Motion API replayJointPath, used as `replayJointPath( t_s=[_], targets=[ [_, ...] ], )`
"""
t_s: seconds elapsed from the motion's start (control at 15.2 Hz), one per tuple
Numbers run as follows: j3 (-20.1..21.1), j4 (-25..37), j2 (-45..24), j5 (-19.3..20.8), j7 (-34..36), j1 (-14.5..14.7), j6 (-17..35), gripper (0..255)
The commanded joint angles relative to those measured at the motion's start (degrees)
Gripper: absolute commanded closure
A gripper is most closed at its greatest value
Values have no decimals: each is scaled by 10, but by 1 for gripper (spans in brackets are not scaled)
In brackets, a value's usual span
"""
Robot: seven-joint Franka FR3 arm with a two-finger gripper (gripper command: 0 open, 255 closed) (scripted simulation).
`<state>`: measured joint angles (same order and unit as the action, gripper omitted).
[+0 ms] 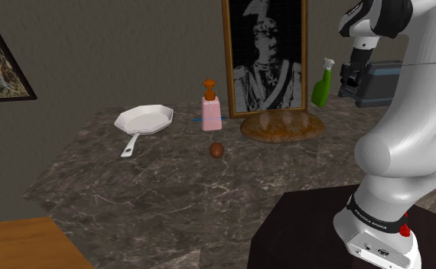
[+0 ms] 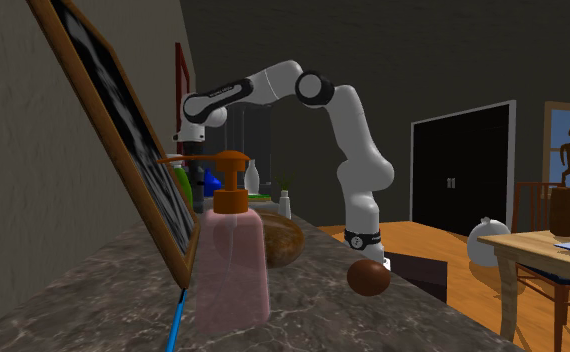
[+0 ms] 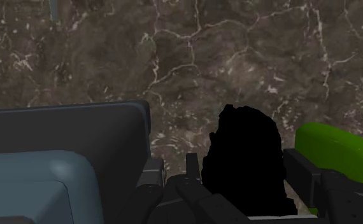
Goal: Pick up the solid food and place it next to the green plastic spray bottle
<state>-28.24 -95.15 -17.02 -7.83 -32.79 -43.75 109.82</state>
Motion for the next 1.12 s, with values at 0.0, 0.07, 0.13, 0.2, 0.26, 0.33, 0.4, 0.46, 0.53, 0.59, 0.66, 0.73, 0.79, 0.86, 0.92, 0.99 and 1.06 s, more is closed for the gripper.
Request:
replayJointPath(
  t_s=[0.0, 0.07, 0.13, 0.2, 0.26, 0.33, 0.4, 0.46, 0.53, 0.59, 0.66, 0.73, 0.79, 0.86, 0.92, 0.99, 1.06],
  targets=[
    [-1, 12, 4, 2, 2, 0, -16, 255],
    [-1, 18, 5, 3, 2, 0, -23, 255],
    [-2, 24, 6, 4, 3, 0, -30, 255],
    [-2, 31, 7, 5, 3, 0, -37, 255],
    [-2, 37, 8, 5, 4, 0, -45, 255],
    [-3, 44, 9, 6, 4, -1, -52, 255],
    [-3, 51, 10, 6, 4, -1, -60, 255],
    [-3, 58, 10, 7, 5, -2, -67, 255],
    [-3, 66, 10, 7, 5, -2, -75, 255],
    [-4, 73, 10, 7, 5, -2, -82, 255],
    [-4, 81, 10, 7, 5, -3, -90, 255],
    [-4, 89, 10, 7, 5, -4, -98, 255],
    [-4, 97, 10, 7, 5, -4, -106, 255],
    [-5, 106, 9, 7, 5, -5, -114, 255],
    [-5, 114, 9, 7, 5, -6, -122, 255],
    [-5, 123, 8, 6, 5, -7, -130, 255],
    [-5, 132, 7, 6, 5, -8, -138, 255]
  ],
)
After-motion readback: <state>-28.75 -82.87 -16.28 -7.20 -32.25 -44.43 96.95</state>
